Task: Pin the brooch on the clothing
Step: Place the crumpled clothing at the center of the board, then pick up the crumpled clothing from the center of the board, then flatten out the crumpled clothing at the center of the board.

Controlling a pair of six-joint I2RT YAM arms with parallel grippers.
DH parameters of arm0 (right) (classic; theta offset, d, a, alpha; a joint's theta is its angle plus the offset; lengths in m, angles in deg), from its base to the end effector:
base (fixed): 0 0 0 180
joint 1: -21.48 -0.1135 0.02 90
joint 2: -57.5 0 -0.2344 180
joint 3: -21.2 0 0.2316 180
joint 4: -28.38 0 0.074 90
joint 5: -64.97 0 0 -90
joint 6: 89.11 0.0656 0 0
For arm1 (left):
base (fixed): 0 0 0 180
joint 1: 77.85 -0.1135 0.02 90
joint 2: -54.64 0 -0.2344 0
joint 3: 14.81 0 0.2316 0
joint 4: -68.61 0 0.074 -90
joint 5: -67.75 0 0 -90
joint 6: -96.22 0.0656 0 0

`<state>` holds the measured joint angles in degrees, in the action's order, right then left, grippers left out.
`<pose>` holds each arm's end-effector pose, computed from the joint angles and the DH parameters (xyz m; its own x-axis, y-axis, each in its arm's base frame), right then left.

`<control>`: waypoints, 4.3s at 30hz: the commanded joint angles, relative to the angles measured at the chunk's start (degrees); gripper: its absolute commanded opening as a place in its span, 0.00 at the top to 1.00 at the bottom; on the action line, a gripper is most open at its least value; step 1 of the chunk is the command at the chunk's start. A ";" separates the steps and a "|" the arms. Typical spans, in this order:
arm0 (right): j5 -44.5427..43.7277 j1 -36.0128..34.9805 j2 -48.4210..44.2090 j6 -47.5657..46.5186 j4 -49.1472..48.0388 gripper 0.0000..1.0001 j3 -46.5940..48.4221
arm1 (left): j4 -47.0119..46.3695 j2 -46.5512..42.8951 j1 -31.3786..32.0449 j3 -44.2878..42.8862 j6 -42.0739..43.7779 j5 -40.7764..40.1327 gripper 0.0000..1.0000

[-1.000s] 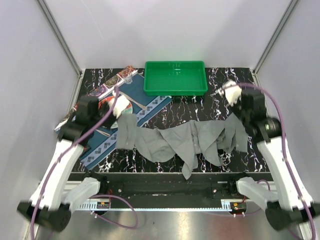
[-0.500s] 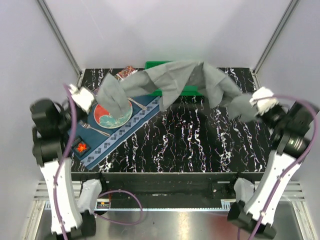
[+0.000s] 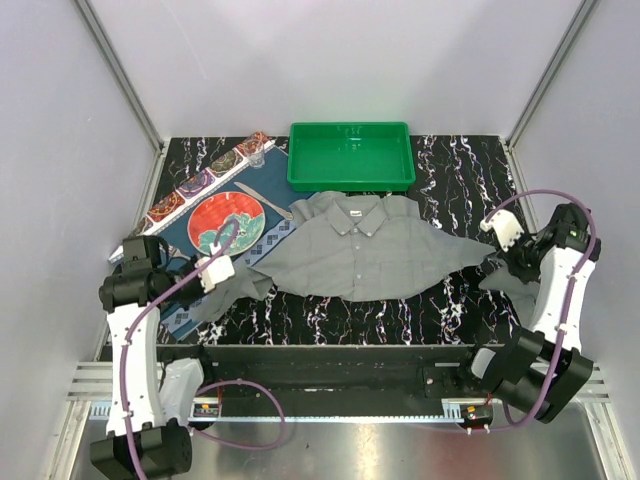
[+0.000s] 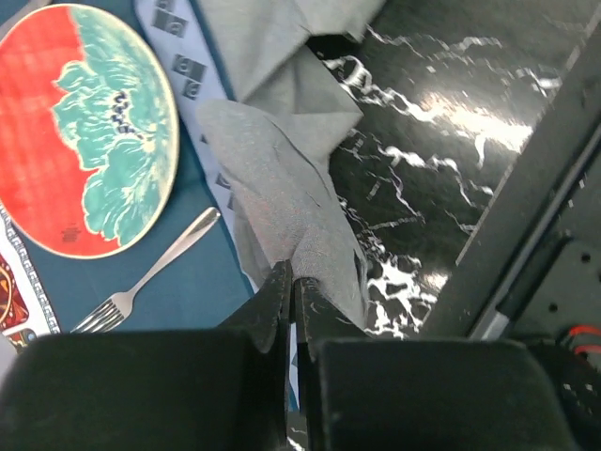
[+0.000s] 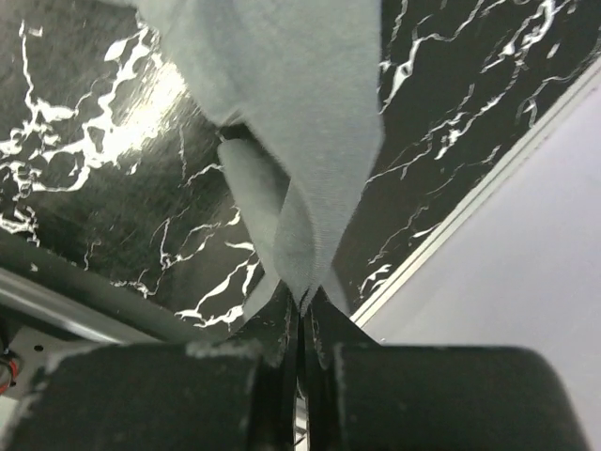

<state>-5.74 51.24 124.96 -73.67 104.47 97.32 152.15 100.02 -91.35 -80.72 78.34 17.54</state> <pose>0.1942 -0.0861 0.2394 -0.5589 -0.7284 -0.3962 -0.6773 0.6767 -0.2887 0.1350 -0.0108 0.2507 -0.1680 0.7117 -0.6821 0.8563 0.4482 0.2568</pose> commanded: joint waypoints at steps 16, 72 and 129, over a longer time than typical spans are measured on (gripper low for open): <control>-4.93 1.27 -1.37 -8.75 14.24 0.60 4.48 | 11.70 -1.88 23.94 -1.23 4.41 -3.65 0.99; 11.03 -29.41 62.71 33.35 3.34 0.72 47.36 | -31.00 69.93 31.87 -34.98 -49.00 -10.17 0.44; -1.42 -28.88 9.96 52.42 -3.94 1.00 83.15 | -38.03 18.67 42.32 -62.40 -62.62 -16.84 1.00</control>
<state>3.02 21.63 128.08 -21.00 105.02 186.49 116.64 113.94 -48.51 -143.69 19.39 6.32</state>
